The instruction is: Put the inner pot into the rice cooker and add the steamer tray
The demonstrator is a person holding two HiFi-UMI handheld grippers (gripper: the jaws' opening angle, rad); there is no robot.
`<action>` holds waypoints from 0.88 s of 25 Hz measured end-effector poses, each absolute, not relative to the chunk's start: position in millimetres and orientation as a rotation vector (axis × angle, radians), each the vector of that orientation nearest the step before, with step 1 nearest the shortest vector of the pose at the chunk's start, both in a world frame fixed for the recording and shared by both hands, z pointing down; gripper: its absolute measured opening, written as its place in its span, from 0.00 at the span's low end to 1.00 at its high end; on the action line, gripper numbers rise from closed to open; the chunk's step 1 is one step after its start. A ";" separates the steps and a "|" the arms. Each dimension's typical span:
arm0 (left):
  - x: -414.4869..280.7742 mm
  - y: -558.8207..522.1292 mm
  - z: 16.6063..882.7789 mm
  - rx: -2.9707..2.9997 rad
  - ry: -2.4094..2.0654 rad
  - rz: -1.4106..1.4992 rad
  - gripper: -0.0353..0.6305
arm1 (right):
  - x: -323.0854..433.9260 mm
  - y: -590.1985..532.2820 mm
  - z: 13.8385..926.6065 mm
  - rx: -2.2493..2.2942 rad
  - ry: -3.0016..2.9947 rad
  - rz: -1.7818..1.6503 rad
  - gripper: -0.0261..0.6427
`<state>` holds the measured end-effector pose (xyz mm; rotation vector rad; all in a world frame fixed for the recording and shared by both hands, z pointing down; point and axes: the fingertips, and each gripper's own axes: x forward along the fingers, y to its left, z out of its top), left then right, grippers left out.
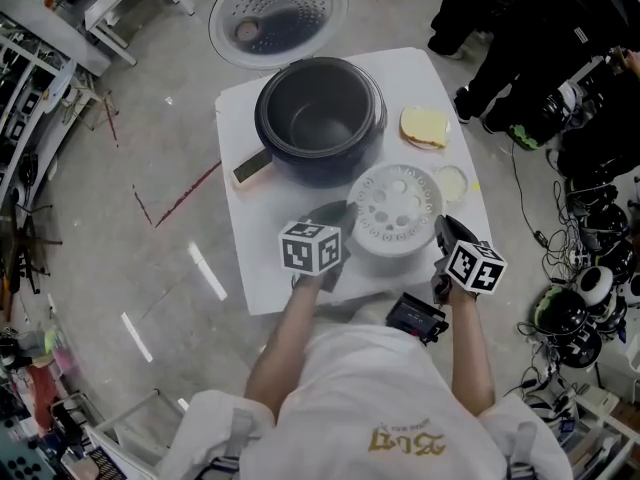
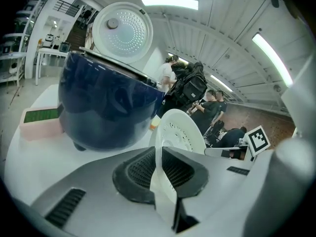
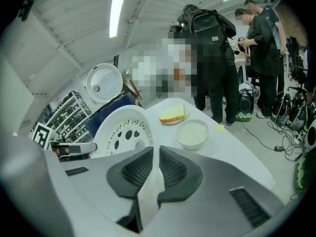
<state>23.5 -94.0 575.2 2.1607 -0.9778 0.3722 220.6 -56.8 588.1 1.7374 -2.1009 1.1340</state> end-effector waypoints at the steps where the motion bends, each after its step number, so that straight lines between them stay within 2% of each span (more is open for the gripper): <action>1: 23.5 -94.5 570.2 2.168 -0.978 0.364 0.14 | 220.6 -56.9 583.0 1.742 -2.111 1.133 0.11; 22: 1.7 -104.9 479.7 2.284 -1.046 0.161 0.13 | 201.4 -70.2 493.7 1.756 -2.340 1.031 0.11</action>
